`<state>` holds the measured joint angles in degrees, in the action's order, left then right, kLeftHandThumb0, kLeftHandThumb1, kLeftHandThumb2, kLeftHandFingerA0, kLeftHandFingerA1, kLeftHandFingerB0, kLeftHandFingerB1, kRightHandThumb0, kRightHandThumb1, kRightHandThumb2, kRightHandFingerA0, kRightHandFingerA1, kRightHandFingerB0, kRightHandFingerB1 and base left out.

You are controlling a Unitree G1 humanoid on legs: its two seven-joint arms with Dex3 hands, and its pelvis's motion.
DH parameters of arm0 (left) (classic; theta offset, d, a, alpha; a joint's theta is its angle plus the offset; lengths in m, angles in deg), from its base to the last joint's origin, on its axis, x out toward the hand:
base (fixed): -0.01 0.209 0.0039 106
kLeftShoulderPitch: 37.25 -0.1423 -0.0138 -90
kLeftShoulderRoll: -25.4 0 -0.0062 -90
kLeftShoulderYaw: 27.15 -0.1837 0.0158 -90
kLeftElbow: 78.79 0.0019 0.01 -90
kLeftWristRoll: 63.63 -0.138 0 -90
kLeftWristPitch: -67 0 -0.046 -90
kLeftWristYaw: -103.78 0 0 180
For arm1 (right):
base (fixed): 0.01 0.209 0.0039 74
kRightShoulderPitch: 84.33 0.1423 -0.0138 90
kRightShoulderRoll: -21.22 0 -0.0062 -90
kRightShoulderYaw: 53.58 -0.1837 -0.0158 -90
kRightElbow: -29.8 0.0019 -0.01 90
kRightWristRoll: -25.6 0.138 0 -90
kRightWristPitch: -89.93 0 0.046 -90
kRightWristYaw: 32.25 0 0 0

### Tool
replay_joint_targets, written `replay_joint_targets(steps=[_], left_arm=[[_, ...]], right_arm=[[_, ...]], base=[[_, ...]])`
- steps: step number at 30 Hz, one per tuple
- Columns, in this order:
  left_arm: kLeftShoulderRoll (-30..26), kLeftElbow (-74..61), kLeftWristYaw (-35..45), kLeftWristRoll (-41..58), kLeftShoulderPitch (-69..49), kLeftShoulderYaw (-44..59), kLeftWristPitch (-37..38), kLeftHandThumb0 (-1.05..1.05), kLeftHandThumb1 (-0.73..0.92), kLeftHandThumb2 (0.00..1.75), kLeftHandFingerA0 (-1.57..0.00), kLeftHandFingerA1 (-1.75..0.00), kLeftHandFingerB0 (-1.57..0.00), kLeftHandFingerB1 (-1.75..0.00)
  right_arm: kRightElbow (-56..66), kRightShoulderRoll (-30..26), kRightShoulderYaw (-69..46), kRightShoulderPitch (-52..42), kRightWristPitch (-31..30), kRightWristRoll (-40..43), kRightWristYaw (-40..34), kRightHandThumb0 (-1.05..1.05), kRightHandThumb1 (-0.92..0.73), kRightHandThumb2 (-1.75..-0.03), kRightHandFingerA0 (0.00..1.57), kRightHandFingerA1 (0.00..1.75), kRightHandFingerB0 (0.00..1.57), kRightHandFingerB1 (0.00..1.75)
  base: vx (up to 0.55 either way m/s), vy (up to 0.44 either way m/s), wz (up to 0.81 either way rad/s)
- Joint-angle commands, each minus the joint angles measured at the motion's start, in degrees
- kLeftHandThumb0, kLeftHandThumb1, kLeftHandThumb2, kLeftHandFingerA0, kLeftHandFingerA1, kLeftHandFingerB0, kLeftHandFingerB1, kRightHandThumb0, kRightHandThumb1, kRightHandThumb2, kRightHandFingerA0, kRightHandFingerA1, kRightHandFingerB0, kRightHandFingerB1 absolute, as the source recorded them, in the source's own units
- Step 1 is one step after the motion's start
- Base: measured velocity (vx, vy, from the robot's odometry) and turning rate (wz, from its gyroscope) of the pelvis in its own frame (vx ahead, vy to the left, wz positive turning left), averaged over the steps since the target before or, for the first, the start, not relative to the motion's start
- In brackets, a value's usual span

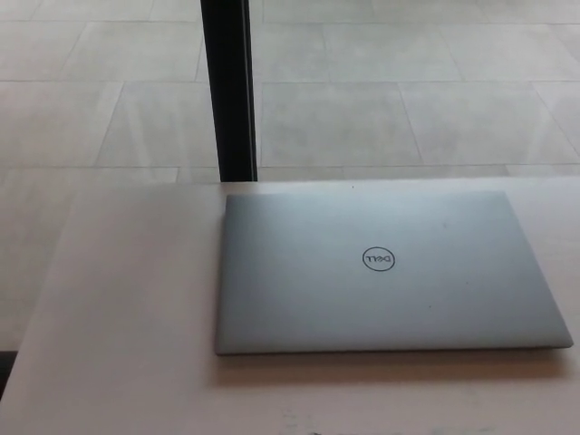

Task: The robot uses its right hand to push down on the lid of a laptop kept in the middle of the desk to close it

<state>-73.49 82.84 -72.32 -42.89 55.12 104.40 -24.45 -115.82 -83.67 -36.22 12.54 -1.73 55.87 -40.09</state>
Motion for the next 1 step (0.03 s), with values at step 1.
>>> replay_joint_targets(steps=[1], left_arm=[[-0.9, -0.3, -0.8, 1.0, -0.1, -0.2, 1.0, -0.84, 0.92, 0.78, -0.44, -0.66, -0.4, -0.48]], right_arm=[[0.1, 0.3, 1.3, 0.2, -0.1, 3.6, -0.3, -0.91, -0.92, -0.77, 0.87, 1.57, 0.36, 1.05]], base=[[0.0, 0.0, 0.0]])
